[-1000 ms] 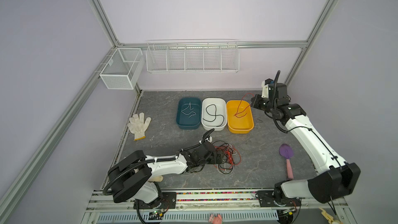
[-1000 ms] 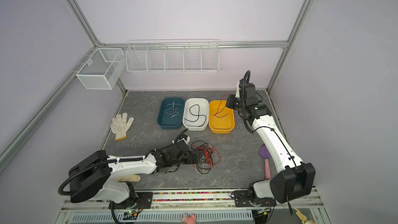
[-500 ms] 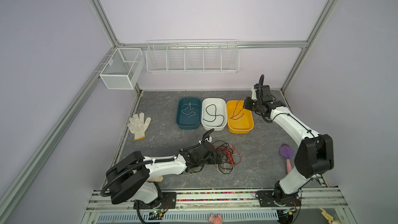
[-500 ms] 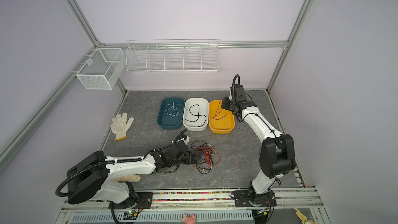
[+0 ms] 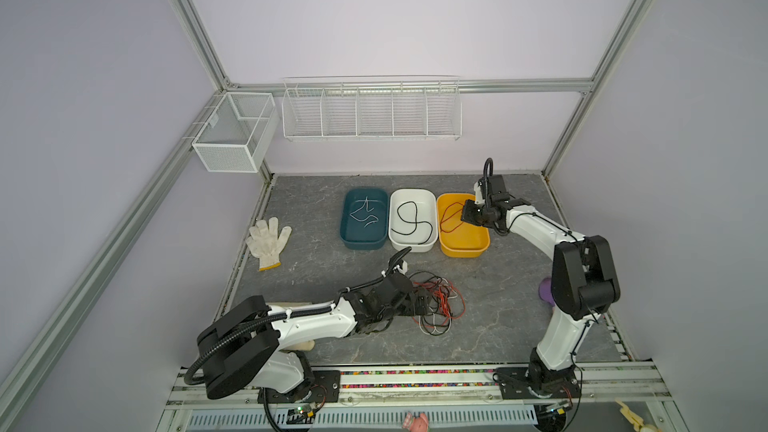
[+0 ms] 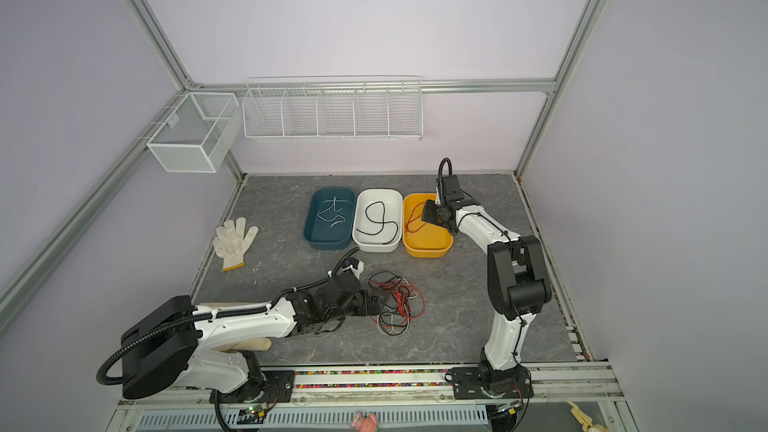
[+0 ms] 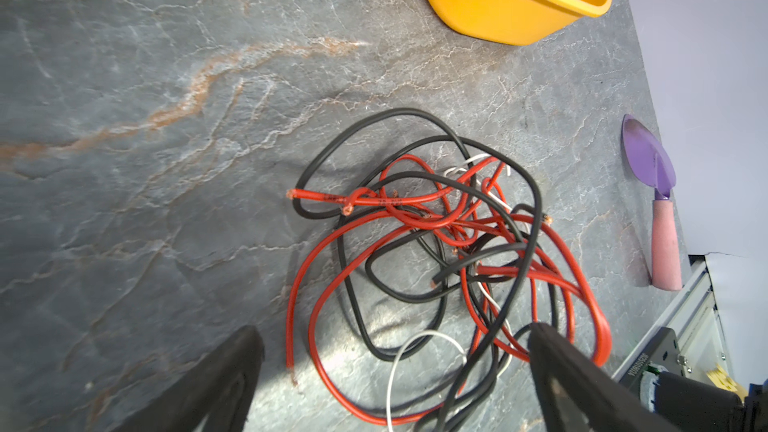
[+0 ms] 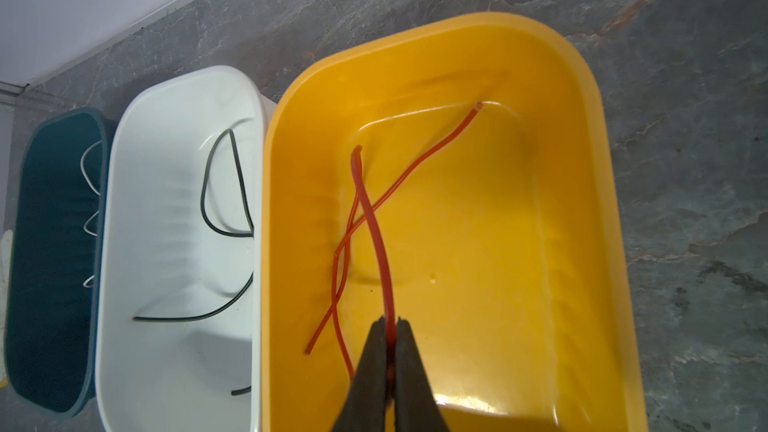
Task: Untangle the cables
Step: 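Carry the red cable over the yellow tub and lower it in with the right gripper, then open the right gripper and move it back toward the cable pile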
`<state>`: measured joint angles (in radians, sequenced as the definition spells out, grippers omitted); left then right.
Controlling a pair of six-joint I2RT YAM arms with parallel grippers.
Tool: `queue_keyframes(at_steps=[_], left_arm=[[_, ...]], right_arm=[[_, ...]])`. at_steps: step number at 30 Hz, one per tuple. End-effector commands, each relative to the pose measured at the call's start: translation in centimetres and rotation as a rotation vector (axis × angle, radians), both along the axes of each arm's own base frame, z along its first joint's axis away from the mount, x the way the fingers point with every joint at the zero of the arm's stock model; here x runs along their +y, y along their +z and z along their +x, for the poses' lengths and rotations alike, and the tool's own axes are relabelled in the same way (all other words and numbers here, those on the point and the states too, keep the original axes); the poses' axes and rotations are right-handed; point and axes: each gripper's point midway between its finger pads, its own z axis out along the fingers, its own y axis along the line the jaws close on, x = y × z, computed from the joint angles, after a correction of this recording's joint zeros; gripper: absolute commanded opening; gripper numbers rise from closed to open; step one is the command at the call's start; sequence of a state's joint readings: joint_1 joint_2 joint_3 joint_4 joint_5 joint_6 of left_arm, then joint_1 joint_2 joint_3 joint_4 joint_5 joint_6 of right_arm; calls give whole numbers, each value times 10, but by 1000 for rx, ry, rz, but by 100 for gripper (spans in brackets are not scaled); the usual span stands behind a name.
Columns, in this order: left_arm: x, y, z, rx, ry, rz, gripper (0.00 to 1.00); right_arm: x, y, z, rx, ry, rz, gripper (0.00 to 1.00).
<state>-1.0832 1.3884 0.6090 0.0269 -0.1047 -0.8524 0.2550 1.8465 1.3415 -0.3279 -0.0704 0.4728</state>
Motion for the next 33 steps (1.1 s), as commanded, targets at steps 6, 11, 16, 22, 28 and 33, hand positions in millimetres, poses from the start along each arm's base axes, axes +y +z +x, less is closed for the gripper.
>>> queue_keyframes(at_steps=[6,11,16,22,28,33], left_arm=[[2,2,-1,-18,0,4,99],[0,5,-1,-20,-3,-6,99],[-2,5,-3,-16,-10,-8,99],[-2,5,-5,-12,-18,-2,99],[-3,7,-5,-14,-22,1,99],[-7,8,-6,-11,-36,-5,100]], right_arm=[[0,-19,-7,57,-11,24,9],[-2,-8,-11,47,-15,22,13],[-7,4,-17,45,-22,1,17],[-10,12,-25,56,-21,-8,21],[-14,23,-37,56,-20,-16,30],[-14,42,-52,28,-3,3,51]])
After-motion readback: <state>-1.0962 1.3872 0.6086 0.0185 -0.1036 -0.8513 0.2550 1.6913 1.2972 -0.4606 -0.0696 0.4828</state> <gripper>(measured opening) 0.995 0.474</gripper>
